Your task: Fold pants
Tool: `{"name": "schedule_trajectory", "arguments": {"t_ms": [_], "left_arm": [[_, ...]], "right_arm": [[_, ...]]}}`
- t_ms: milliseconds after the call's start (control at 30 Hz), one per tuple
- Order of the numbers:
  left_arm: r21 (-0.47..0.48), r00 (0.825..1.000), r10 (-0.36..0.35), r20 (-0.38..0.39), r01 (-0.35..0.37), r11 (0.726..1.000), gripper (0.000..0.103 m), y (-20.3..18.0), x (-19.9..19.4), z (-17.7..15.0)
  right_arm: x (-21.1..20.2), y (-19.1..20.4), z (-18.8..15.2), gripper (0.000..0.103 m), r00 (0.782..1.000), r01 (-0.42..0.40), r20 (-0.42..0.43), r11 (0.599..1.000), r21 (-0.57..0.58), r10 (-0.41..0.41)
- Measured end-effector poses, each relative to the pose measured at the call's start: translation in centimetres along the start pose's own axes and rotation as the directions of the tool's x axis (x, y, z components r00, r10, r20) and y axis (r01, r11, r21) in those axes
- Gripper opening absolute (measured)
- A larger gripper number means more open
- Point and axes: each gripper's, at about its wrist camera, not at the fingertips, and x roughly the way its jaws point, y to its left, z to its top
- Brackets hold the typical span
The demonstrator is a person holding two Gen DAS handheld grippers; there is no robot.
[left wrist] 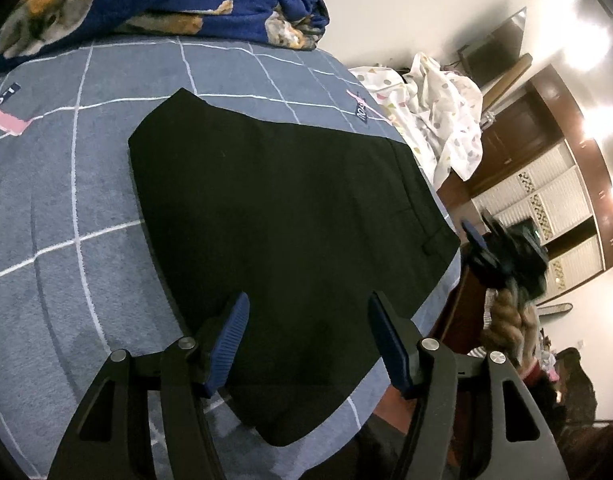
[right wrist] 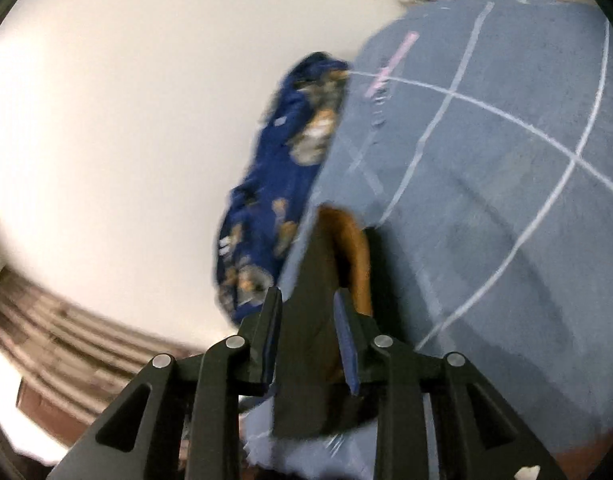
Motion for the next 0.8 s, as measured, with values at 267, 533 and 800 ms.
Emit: {"name": "schedule_trajectory", "arguments": {"t_ms": [267,533,800], "left_arm": [[0.014,1.0,-0.012,0.006,0.012,1.0,0.063,-0.8,0.1,0.1],[0.006,1.0,-0.014,0.007,0.013,1.0,0.065,-0.9,-0.4,-0.1],[-0.001,1.0,-0.01,0.005,0.01,1.0,0.065,-0.7,0.0,-0.2]], "right_arm": [[0.9,0.4,-4.4,0.027,0.997,0.011,-0.083,0.998,0.06,-0.006],[1.4,-1.3,-4.0,0.028,0.997,0.045,-0.063,0.993,0.113,-0.038],[2.4,-0.8,-3.4,0.03,0.99,0.115,-0.084,0.991,0.065,-0.109]]}}
